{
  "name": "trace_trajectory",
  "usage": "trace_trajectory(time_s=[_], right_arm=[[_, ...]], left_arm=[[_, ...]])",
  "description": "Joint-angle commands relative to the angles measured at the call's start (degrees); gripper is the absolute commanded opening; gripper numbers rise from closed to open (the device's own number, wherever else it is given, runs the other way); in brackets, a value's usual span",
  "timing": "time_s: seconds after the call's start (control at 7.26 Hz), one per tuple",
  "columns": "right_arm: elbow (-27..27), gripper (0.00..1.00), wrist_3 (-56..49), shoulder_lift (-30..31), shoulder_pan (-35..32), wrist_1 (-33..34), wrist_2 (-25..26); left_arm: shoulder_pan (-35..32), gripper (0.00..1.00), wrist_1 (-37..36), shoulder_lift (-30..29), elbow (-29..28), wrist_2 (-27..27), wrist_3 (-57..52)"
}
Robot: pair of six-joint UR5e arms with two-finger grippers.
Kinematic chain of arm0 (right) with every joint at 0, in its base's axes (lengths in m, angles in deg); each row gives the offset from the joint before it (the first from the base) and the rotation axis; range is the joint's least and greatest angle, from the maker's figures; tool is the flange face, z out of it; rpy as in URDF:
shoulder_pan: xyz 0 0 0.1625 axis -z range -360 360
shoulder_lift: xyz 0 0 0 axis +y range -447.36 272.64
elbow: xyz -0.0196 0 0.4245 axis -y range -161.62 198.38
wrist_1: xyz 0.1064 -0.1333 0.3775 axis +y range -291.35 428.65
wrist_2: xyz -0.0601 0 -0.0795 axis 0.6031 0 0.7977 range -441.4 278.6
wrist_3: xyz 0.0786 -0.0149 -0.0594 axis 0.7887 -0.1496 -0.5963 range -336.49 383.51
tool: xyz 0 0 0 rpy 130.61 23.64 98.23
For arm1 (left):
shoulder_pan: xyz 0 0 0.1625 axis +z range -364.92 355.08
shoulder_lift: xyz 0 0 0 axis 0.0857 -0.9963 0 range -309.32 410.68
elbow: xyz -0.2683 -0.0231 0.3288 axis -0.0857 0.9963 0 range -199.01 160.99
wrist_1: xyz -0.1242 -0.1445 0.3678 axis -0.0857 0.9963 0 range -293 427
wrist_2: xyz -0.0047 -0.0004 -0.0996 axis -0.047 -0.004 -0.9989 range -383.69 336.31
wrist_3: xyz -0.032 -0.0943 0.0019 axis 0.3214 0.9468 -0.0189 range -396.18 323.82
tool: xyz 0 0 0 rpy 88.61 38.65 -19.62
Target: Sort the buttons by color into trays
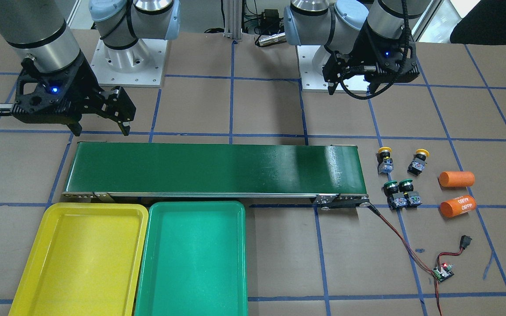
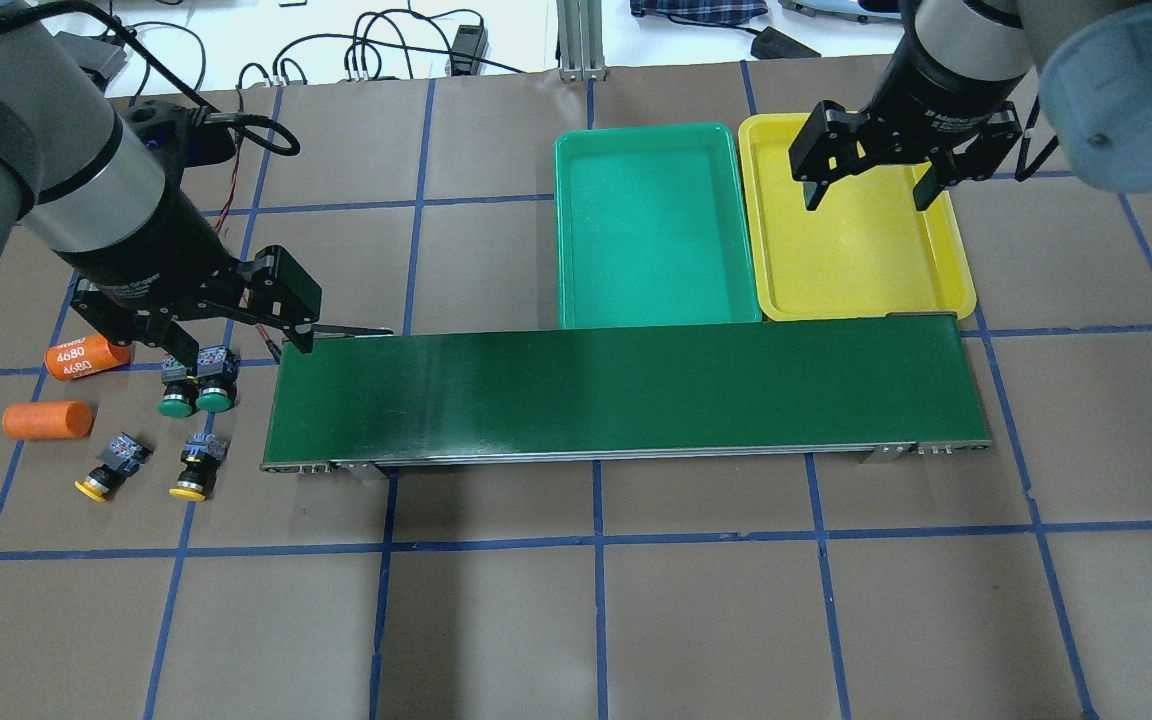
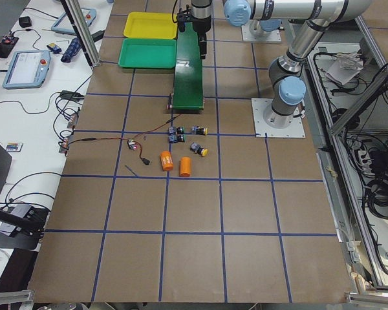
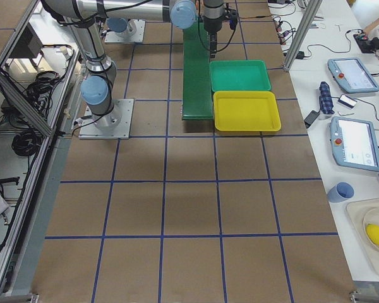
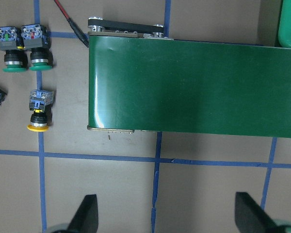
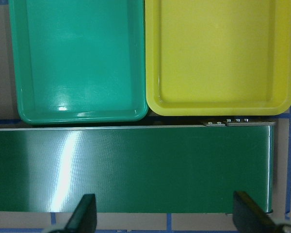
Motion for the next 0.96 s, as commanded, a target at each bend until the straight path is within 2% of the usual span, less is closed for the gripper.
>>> trace_trajectory(time_s=[0.0,0.55,0.83], right_arm=[[0.86,1.00,-0.04,0.04,0.00,0.26,-0.08],[0.34,1.00,-0.22,0.30,0.00,3.51,0.09],[0.77,1.00,-0.22,0.39,0.00,3.42,3.06]], left_arm=[[0.00,1.00,0.00,0.00,0.09,-0.04,0.04],[0.00,1.00,-0.35,0.08,0.00,0.05,-0.48],[0.53,1.00,-0.27,-0.09,0.00,-0.13,-0.75]])
